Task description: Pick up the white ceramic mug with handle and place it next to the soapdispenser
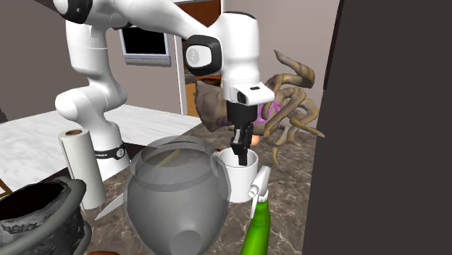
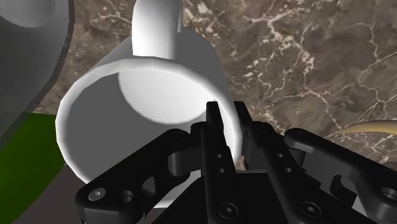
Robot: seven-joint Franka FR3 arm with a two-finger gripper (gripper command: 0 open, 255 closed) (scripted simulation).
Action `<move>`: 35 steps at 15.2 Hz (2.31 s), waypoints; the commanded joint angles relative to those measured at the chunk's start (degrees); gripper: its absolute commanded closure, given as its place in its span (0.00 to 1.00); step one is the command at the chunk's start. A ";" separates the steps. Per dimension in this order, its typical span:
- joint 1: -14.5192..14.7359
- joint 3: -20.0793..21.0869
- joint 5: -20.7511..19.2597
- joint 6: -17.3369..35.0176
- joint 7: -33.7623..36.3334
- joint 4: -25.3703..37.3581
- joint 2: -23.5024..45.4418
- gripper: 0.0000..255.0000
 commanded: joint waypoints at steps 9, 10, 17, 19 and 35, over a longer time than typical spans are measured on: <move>0.09 -0.08 -0.52 -7.11 0.38 4.74 -2.40 1.00; 0.09 -0.08 -0.56 -7.83 0.41 5.28 -2.59 1.00; 0.11 -0.11 -0.78 -12.98 0.57 9.41 -3.62 1.00; 0.11 -0.12 -0.82 -14.47 0.60 10.72 -3.81 1.00; -0.01 -0.20 -0.80 -26.95 0.64 23.60 -3.39 1.00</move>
